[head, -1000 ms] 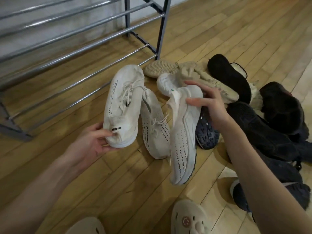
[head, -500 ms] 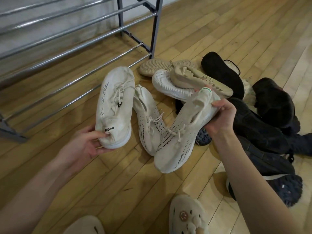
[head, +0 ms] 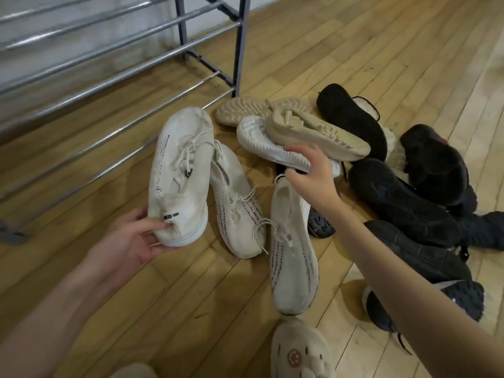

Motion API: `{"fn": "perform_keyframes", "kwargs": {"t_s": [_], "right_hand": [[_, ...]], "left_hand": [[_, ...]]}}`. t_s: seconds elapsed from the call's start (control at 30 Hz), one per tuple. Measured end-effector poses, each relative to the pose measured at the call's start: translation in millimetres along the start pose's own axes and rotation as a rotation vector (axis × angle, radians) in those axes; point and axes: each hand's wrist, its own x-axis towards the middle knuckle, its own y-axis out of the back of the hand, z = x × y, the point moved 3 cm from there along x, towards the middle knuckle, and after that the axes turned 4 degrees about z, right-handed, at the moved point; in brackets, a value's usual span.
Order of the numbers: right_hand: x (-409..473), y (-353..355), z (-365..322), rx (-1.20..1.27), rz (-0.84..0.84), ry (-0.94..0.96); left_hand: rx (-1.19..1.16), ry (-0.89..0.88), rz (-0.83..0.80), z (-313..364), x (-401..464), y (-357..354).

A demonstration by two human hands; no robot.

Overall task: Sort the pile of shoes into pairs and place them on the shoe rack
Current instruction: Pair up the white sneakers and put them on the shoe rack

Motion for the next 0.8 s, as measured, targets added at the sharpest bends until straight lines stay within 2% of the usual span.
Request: {"fn": "perform_keyframes", "kwargs": {"t_s": [0.07, 0.13, 0.2, 0.27, 0.33, 0.47, 0.67, 0.8], "right_hand": [[21.4, -14.2, -25.8, -0.173, -0.041, 0.183], [49.0, -39.2, -45.3, -0.481, -0.208, 0.296], [78.6, -61.3, -49.0, -0.757, -0.359, 0.326], [102.2, -76.7, -41.6, -0.895, -0.462, 0.311], [113.5, -84.2, -38.7, -0.974, -0.492, 0.284], [112.4, -78.0, -59.4, -0.934, -0.357, 0.288], [74.9, -5.5, -87.8, -0.623, -0.027, 0.474], [38.2, 23.8, -97.5, -0.328, 0.337, 0.642]], "left_hand": [[-0.006, 0.001, 0.007, 0.9, 1.2, 1.4], [0.012, -0.002, 0.004, 1.7, 1.7, 3.6], [0.025, -0.008, 0.014, 2.2, 1.5, 7.4], [0.019, -0.017, 0.033, 3.0, -0.1, 10.8], [0.015, -0.027, 0.045, 5.2, -2.0, 12.9], [-0.01, -0.048, 0.042, 14.7, -4.8, 16.3], [-0.043, -0.063, 0.079, 21.8, -5.8, 17.8], [-0.057, -0.038, 0.078, 19.5, -4.8, 16.4]]}}
